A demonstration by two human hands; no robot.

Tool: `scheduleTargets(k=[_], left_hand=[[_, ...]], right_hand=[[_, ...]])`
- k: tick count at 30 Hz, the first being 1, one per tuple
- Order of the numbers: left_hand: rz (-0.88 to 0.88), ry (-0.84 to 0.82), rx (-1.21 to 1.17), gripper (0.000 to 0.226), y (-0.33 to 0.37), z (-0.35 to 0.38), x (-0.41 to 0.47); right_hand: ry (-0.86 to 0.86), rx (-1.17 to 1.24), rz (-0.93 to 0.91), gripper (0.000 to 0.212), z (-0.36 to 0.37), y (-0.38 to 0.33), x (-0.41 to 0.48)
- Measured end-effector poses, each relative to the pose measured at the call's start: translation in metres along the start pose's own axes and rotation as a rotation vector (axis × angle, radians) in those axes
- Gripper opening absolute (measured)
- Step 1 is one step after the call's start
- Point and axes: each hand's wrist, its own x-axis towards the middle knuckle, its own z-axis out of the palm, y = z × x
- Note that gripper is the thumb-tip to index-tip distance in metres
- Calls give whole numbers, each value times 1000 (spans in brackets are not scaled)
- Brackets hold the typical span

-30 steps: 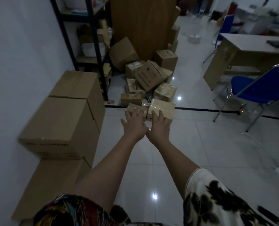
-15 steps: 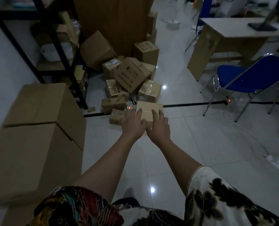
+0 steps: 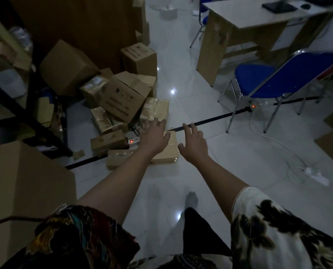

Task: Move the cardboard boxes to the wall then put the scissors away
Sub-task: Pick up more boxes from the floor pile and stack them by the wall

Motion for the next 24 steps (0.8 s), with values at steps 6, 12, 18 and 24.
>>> scheduleTargets(k=[6, 12, 18, 24], left_hand=[[18, -42, 37, 57, 36, 5, 126], [-4, -43, 61, 58, 70, -10, 253], [-53, -75, 23, 59, 82, -12, 369], [-125, -84, -14, 60, 69, -26, 483]], right_hand=[[-27, -10, -18, 76, -17, 45, 122], [-31, -25, -75, 75, -52, 83, 250], [-71, -51, -87, 76, -68, 108, 375], [-80, -35, -178, 76, -78, 101, 500]])
